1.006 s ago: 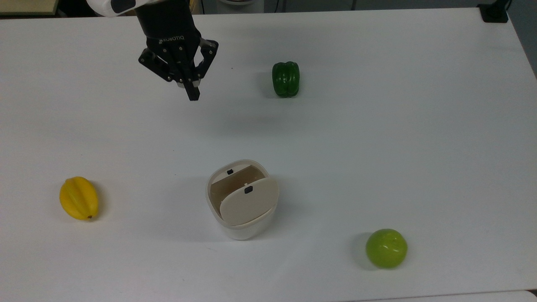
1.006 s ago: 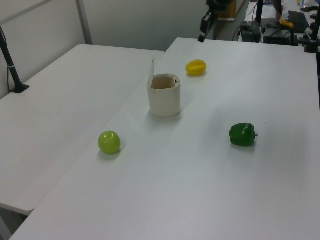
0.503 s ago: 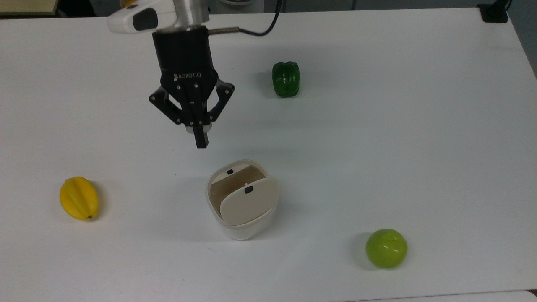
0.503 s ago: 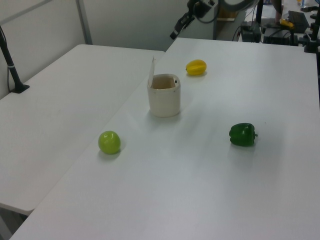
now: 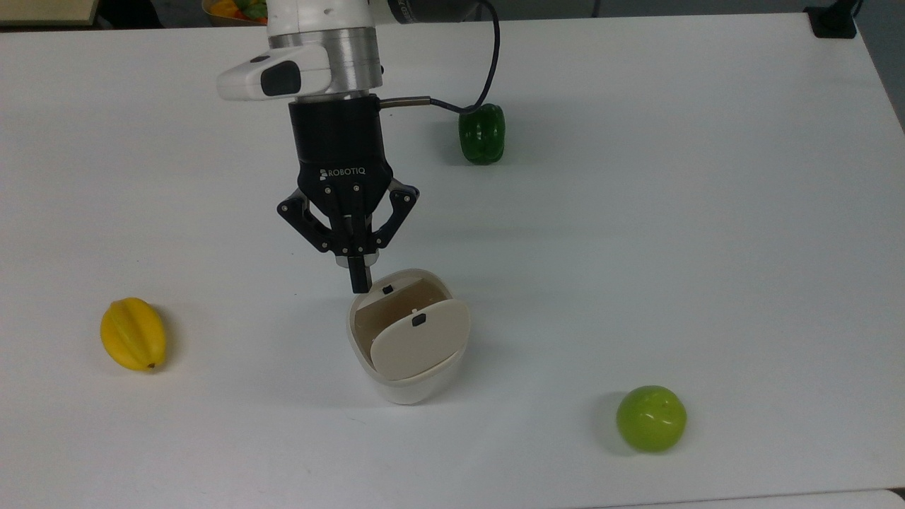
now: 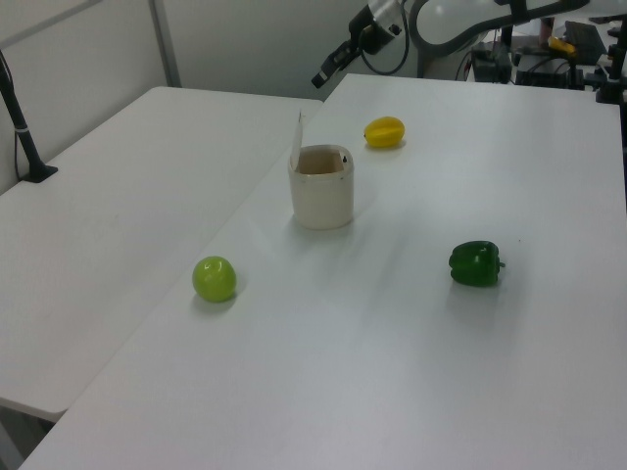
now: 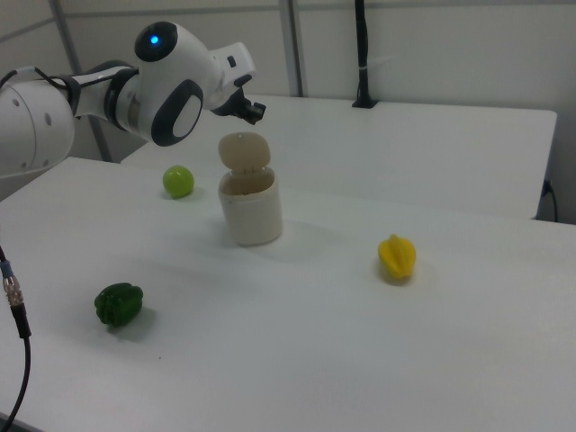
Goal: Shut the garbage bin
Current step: 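Move the gripper down toward the open lid of the white bin, then push the raised lid down with the gripper fingertips until it shuts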
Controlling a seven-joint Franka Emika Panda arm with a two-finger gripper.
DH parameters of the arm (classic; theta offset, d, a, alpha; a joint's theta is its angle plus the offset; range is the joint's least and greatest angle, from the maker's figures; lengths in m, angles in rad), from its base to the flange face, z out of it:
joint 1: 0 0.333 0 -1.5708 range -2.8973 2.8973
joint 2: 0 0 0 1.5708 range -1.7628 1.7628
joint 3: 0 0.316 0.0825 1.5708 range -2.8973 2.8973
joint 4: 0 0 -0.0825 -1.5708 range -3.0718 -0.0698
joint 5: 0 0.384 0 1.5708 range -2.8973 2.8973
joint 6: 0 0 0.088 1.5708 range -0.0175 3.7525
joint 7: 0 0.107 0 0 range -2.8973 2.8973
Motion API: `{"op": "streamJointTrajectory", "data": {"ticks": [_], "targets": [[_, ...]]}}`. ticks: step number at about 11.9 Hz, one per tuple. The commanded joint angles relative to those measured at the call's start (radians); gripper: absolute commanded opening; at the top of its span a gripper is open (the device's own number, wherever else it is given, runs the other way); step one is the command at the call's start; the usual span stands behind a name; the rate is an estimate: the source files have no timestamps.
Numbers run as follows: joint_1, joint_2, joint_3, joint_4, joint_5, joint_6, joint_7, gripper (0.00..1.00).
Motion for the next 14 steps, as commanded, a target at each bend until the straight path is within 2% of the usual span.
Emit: {"op": "streamJointTrajectory", "data": {"ticks": [1,6,14], "targets": [[0.040,0.019,-0.019,0.022,-0.019,0.017,0.052,0.00],[0.054,0.084,-0.017,0.081,-0.027,0.035,0.051,0.00],[0.057,0.127,-0.017,0.098,-0.027,0.093,0.043,0.00]]}}
